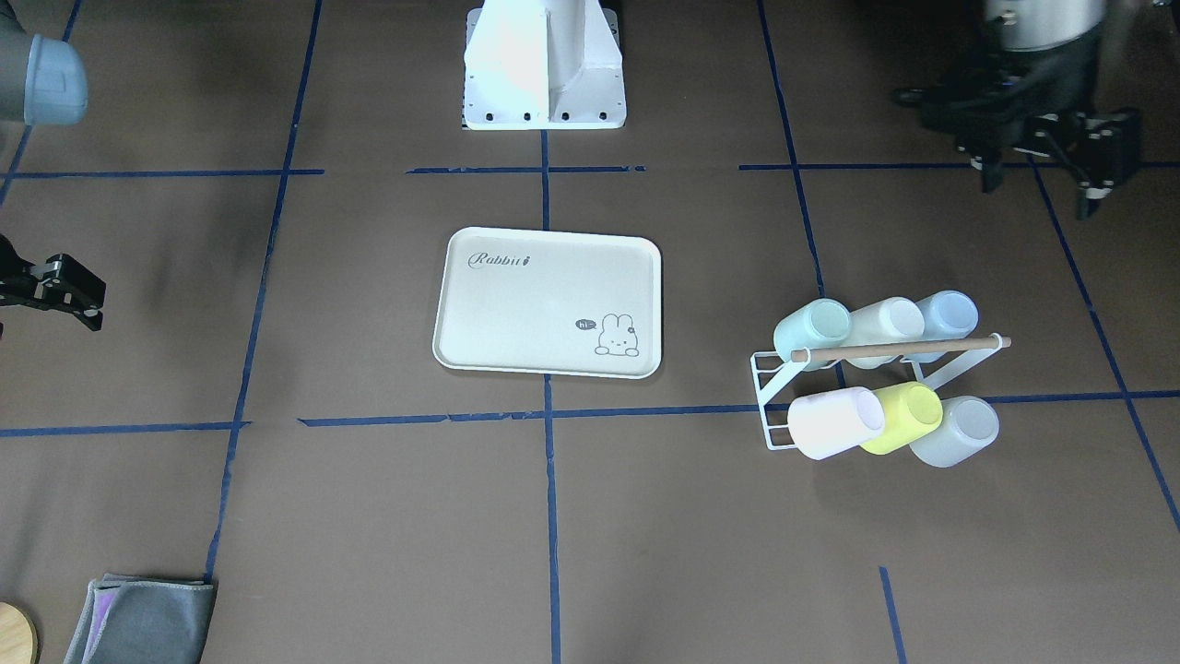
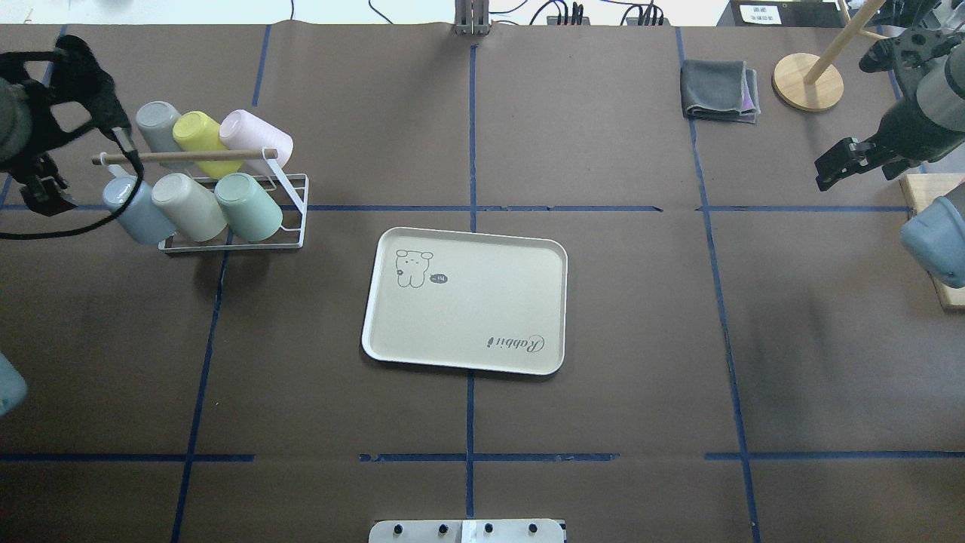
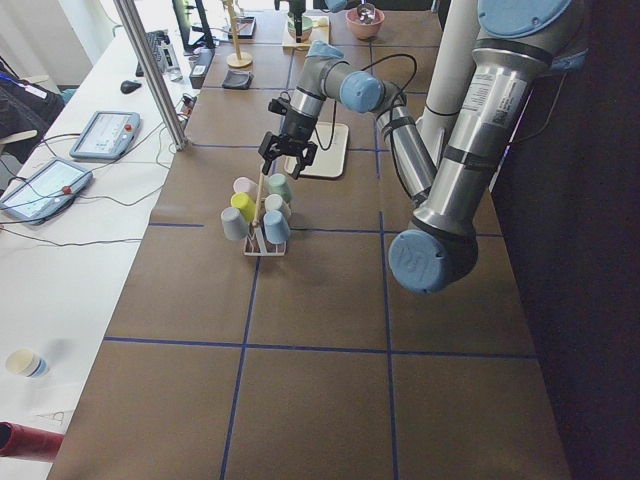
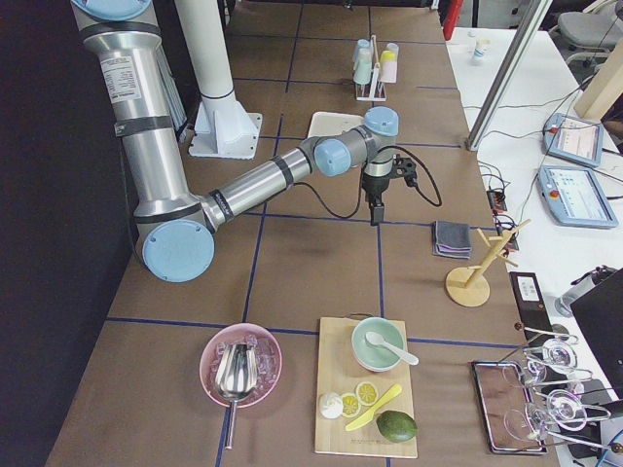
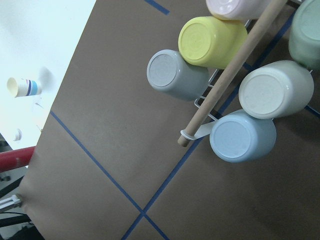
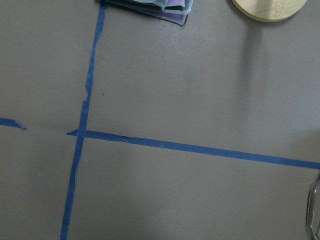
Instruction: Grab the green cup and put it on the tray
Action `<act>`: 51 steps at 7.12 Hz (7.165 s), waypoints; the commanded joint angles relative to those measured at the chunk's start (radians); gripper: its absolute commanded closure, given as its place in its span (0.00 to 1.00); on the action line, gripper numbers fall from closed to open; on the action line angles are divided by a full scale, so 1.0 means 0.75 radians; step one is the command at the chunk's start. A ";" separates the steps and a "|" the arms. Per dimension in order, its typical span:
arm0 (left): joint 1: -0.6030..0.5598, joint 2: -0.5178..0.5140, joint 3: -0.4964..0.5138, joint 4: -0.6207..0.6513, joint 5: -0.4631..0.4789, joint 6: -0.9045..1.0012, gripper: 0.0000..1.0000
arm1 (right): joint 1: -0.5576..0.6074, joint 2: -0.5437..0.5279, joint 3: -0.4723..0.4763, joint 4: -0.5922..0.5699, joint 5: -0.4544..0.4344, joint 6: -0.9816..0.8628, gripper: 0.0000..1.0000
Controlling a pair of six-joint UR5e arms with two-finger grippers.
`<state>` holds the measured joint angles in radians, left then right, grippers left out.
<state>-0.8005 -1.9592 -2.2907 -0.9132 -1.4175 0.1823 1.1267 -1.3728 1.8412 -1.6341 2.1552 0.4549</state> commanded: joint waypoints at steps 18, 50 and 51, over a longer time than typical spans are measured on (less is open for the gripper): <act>0.622 -0.263 0.927 0.093 1.123 0.616 0.01 | 0.005 -0.033 -0.003 0.005 0.049 0.001 0.00; 0.558 -0.223 0.723 0.089 1.158 0.659 0.51 | 0.019 -0.039 0.006 0.005 0.049 0.001 0.00; 0.534 -0.221 0.680 0.097 1.160 0.661 0.51 | 0.021 -0.039 0.006 0.005 0.049 -0.001 0.00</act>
<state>-0.3837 -2.1257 -1.7492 -0.8454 -0.5487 0.6764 1.1413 -1.4021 1.8447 -1.6306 2.1921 0.4553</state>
